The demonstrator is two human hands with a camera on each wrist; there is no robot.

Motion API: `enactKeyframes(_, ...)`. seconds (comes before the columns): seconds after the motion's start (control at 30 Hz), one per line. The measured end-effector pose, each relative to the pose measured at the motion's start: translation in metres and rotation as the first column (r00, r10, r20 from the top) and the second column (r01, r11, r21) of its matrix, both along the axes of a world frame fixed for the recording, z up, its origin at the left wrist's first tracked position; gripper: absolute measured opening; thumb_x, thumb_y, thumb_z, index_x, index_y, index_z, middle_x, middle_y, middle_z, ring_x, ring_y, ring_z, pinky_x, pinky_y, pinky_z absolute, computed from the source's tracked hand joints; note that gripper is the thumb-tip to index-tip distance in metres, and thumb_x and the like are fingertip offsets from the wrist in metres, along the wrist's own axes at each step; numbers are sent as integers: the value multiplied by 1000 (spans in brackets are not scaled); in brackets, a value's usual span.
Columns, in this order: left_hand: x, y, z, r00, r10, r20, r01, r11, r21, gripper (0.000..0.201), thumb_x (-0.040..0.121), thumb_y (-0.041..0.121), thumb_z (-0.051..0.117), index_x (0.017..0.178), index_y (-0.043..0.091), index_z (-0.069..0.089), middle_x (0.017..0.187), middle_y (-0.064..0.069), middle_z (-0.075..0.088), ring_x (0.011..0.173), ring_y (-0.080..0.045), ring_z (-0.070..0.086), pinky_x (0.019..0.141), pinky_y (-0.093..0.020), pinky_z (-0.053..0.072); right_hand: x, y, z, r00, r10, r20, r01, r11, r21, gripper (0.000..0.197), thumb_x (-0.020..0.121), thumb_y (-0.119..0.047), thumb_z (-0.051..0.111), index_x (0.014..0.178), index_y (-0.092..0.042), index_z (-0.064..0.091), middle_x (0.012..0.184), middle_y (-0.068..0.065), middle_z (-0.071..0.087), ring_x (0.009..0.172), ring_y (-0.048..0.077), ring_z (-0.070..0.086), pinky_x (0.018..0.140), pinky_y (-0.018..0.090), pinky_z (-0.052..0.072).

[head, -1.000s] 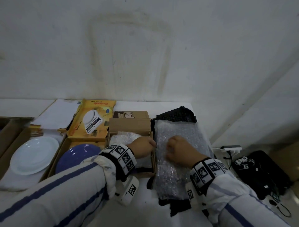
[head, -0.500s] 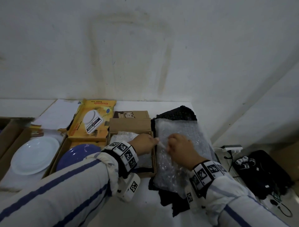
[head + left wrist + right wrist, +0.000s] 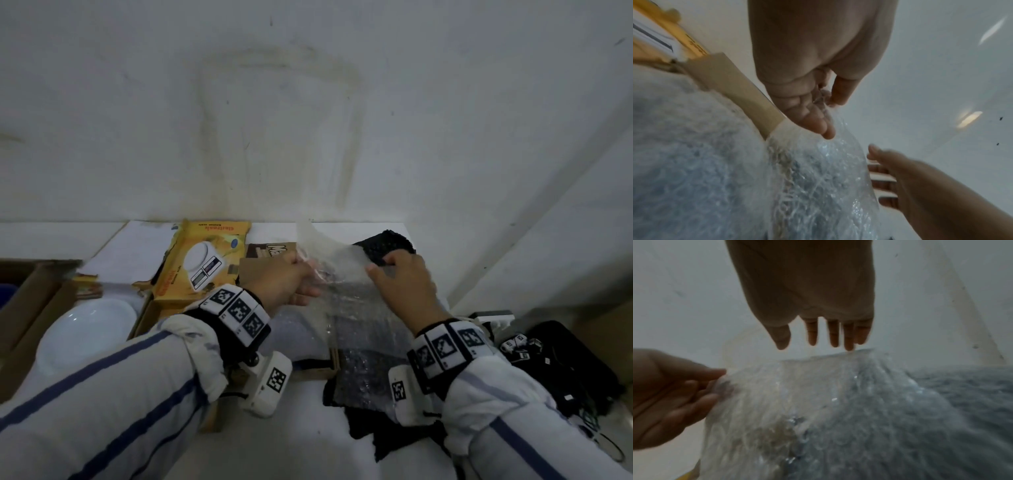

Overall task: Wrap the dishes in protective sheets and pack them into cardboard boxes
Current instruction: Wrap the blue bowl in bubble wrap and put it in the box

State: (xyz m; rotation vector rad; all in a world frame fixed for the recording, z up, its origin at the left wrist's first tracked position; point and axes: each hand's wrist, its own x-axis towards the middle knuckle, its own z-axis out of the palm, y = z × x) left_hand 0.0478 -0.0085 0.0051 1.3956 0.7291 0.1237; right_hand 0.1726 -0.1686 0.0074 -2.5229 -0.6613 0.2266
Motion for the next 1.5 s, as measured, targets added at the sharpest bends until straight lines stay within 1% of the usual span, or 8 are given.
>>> enactKeyframes(0.17,-27,23,12,992,28,119,-26,1000,-16,25,98,17,49,74,11,49,74,-10,64,68,-20,64,60,-27,51,1,14,5,858,-33,-512,114,985,128,32,82,-42,60,73,-16,43,70,9,40,61,19,42,61,27,33)
enactKeyframes(0.5,-75,48,4,931,320,174,-341,934,109,30,97,31,50,85,4,49,84,-16,65,75,-24,68,64,-31,56,-37,54,21,911,150,-385,172,709,684,30,81,9,54,74,-20,55,75,-1,52,71,14,48,68,26,42)
enactKeyframes(0.67,-101,47,-19,952,139,-272,-80,972,220,17,95,20,51,87,6,54,67,-10,58,54,-21,56,50,-26,45,-62,57,9,901,159,-403,-129,987,100,32,83,3,44,103,-16,62,104,9,56,81,16,53,63,23,42)
enactKeyframes(0.8,-112,43,-28,897,-38,-440,235,885,402,16,95,15,51,84,5,58,62,1,53,55,-11,52,45,-15,37,-75,53,-14,876,266,-401,-411,848,-336,49,89,-8,46,137,-18,44,146,6,39,131,23,40,102,26,38)
enactKeyframes(0.9,-111,41,-35,867,-51,-496,299,849,435,24,90,8,55,69,14,46,68,2,51,72,-18,55,52,-15,39,-82,51,-20,872,283,-400,-454,773,-443,54,90,-13,47,143,-16,35,148,8,36,134,25,38,106,28,35)
enactKeyframes(1.03,-111,39,-52,889,16,-458,213,871,443,50,76,13,72,114,8,40,108,-6,55,104,-25,56,87,-35,52,-81,50,-26,879,298,-372,-467,697,-544,55,87,-18,51,140,-16,35,140,8,44,126,27,46,106,35,40)
enactKeyframes(1.23,-110,34,-53,936,2,-351,337,280,899,53,64,30,81,106,13,54,113,-7,48,98,-24,49,81,-30,46,-84,50,-23,882,460,-101,-357,514,-780,47,82,-30,55,128,-19,49,133,10,40,124,32,39,103,46,33)
enactKeyframes(1.5,-95,41,-46,659,-209,-723,750,259,609,78,79,36,67,144,16,29,159,-9,5,146,-27,9,118,-39,14,-85,71,-26,783,622,-1,-446,560,-698,32,89,-9,47,118,-4,57,143,14,30,126,33,33,102,42,37)
